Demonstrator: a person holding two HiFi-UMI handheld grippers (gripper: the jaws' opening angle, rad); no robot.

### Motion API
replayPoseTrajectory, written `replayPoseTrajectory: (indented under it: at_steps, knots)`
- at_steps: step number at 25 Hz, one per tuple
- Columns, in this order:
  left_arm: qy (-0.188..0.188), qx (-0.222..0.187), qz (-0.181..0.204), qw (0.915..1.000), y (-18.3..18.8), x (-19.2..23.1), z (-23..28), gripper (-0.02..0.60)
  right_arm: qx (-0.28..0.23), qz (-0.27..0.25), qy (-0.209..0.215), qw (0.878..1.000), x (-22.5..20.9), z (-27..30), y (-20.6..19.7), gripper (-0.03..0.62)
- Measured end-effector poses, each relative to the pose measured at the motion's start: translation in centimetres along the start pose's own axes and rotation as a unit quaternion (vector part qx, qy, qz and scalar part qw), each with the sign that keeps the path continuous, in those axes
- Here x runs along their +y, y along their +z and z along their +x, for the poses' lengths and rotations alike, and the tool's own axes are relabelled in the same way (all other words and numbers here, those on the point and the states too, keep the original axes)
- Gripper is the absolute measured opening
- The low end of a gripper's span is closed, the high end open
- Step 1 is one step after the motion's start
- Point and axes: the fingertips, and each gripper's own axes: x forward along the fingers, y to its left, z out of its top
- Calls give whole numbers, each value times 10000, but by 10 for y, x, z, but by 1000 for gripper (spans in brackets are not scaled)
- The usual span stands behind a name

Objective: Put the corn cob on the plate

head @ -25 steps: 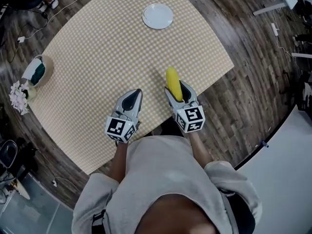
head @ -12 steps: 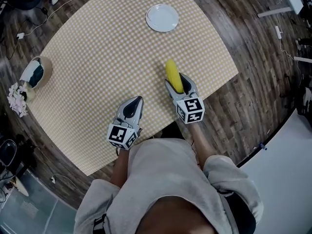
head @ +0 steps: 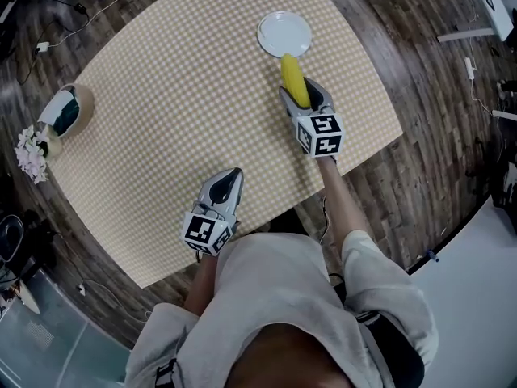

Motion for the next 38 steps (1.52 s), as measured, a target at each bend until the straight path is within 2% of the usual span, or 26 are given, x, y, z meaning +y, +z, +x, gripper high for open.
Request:
replayPoseTrajectory:
  at_steps: [7,15,19,38]
  knots:
    - [157,-16,-92,9998,-1,5,-10,8,-154,21,-105,9998,-28,51,40,255]
    - [378,-12,-167,9991,-5,17,-23,8,-95,130,-267,9995,-50,94,61,255]
    - [439,-27,-190,9989,-3,19,-25,8,-3,12,-288,9996,-56,113,70,255]
    - [572,-33,-315,9979,-7,31,-33,8,829,-400,-607,9939,-69,150,47,253]
